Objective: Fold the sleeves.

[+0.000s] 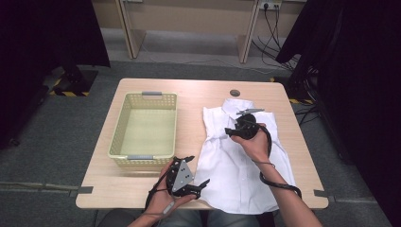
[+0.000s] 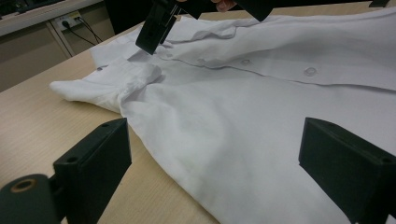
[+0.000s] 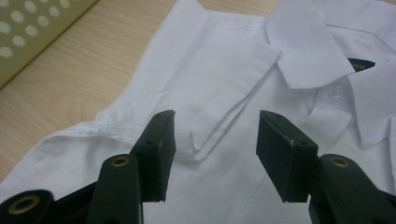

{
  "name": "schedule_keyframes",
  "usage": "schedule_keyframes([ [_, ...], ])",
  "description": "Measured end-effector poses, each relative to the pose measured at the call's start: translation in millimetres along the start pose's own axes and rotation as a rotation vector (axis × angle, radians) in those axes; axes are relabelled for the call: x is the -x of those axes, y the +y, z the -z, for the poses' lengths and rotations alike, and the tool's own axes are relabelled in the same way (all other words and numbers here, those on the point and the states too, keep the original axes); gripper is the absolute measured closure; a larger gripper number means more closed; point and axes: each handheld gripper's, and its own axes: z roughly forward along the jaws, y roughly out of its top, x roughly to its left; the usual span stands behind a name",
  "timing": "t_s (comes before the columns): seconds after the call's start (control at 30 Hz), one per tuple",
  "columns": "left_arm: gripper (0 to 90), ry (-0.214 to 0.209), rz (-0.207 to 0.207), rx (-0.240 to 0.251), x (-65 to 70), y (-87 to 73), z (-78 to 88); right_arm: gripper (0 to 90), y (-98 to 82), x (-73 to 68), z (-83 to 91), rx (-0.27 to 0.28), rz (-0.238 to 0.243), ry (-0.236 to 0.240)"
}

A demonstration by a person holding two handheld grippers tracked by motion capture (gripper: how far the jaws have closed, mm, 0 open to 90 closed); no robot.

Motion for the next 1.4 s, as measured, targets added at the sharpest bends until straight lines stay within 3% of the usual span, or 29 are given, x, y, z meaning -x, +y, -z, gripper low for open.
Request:
schedule_keyframes([
  [0.5, 8.7, -0.001, 0.005, 0.005, -0.1, -0.2, 0.2, 48.2, -13.7, -16.2, -32.0, -0.098, 0.069, -0.006],
  [0.57, 8.7, -0.001, 0.003, 0.005, 0.0, -0.2, 0.3, 48.5, -14.4, -20.0, -33.1, -0.096, 0.089, -0.022],
  [0.83, 8.8, 0.000, 0.003, 0.003, -0.1, -0.1, 0.3, 50.2, -17.7, -35.6, -32.1, -0.094, 0.121, -0.007],
  [0.97, 8.9, -0.004, 0.032, 0.003, -3.1, 0.3, -1.0, 50.5, -21.4, -41.8, -29.9, -0.089, 0.116, -0.008],
  [1.13, 9.6, -0.007, 0.036, 0.000, -4.7, 3.2, -6.7, 49.2, -23.8, -48.8, -27.6, -0.094, 0.111, 0.018],
  [1.23, 10.1, -0.001, 0.036, 0.001, -7.1, 12.0, -11.5, 47.9, -20.0, -46.4, -17.5, -0.061, 0.073, 0.064],
  [1.3, 10.3, -0.002, 0.042, 0.008, -10.5, 23.5, -19.5, 48.5, -14.4, -38.7, -6.2, -0.026, 0.069, 0.059],
  [1.4, 11.6, 0.000, 0.022, 0.021, -14.3, 39.7, -33.3, 49.0, -7.2, -15.1, 8.3, 0.004, 0.022, 0.014],
])
